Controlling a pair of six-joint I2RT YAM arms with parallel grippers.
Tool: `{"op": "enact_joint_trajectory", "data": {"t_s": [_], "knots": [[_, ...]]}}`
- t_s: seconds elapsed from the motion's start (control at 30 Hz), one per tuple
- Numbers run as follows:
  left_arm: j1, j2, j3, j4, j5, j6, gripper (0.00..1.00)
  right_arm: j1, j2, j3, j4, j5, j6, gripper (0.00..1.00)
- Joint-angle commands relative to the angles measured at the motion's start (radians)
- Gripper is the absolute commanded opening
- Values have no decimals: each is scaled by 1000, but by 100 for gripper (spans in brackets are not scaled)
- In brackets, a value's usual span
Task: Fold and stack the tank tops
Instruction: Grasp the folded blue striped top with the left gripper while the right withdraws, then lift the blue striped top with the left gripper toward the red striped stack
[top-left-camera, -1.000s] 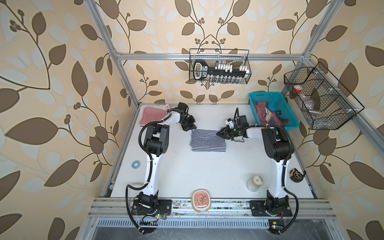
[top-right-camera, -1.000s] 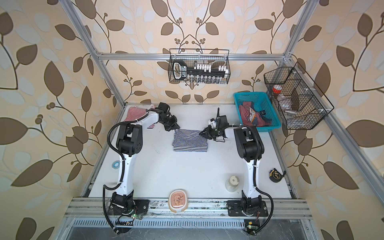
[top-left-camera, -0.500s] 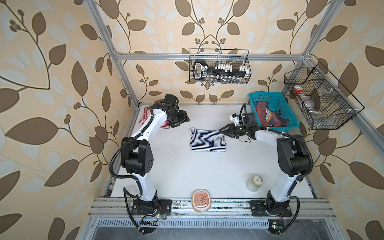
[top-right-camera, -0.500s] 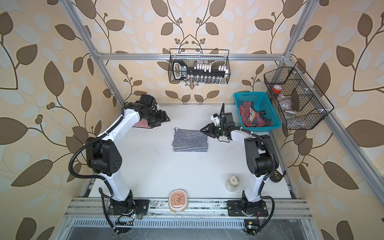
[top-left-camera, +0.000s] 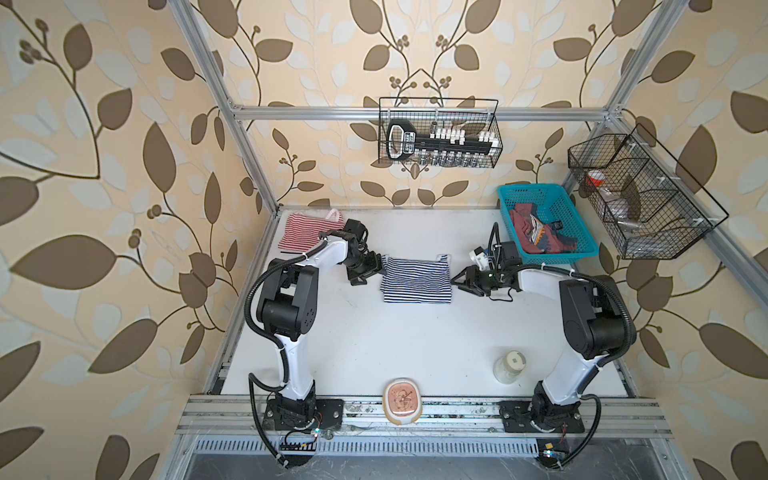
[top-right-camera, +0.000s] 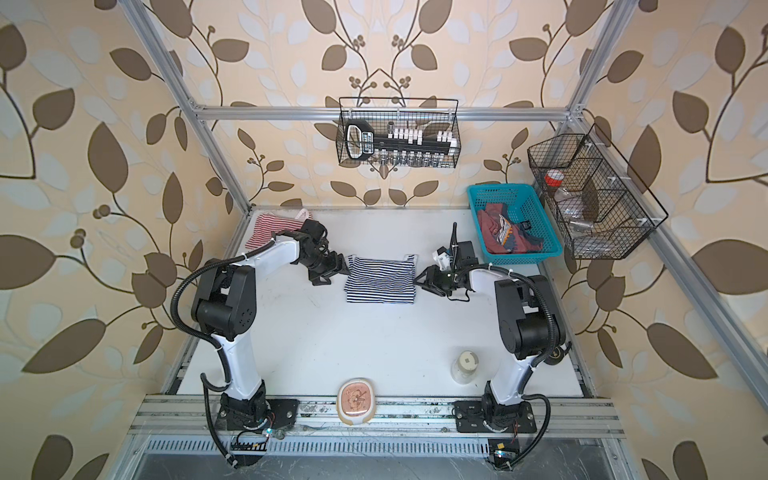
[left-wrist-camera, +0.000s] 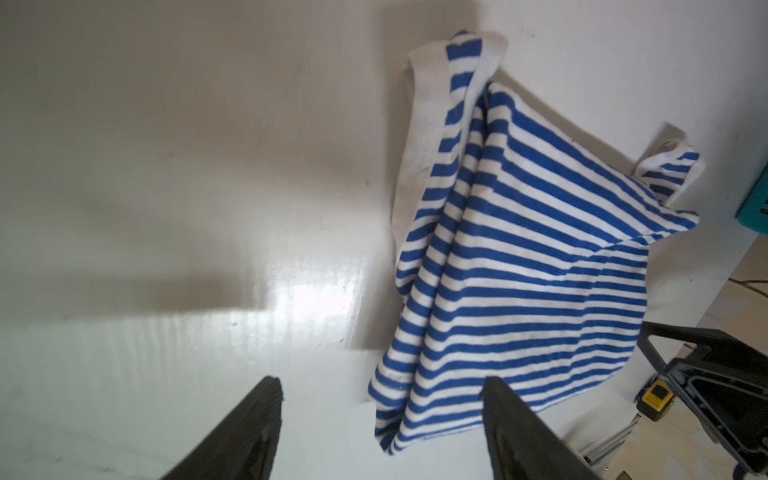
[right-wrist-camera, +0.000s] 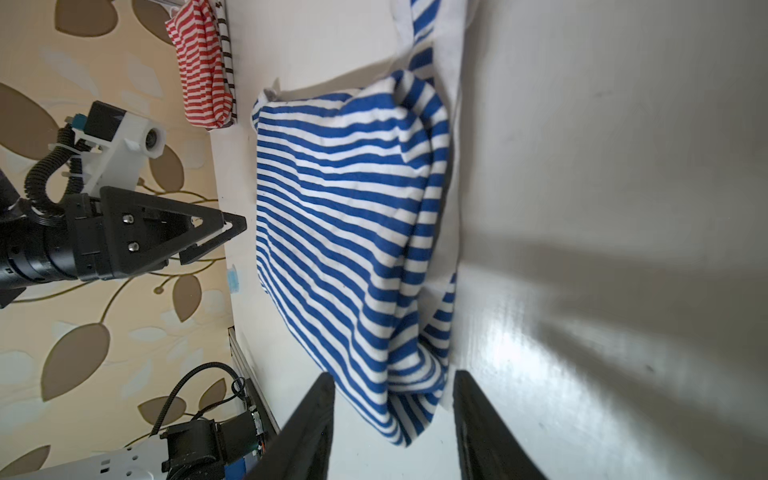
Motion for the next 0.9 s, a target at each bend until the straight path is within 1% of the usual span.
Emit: {"op": "enact_joint_trajectory", "data": {"t_s": [0.0,0.47,0.7,0.87], "knots": [[-21,35,3,55,47,-30,78,-12,-18,-29,8,12,-27,48],[-100,173,11,103,45,-65,79,-26,56,-46,81,-2,8,49],[-140,236,35,74,-5,-85,71,-22,123,-29,133,1,48,50],[-156,260,32,68,-34,-98,66,7,172,-2,139,11,56,50]]}}
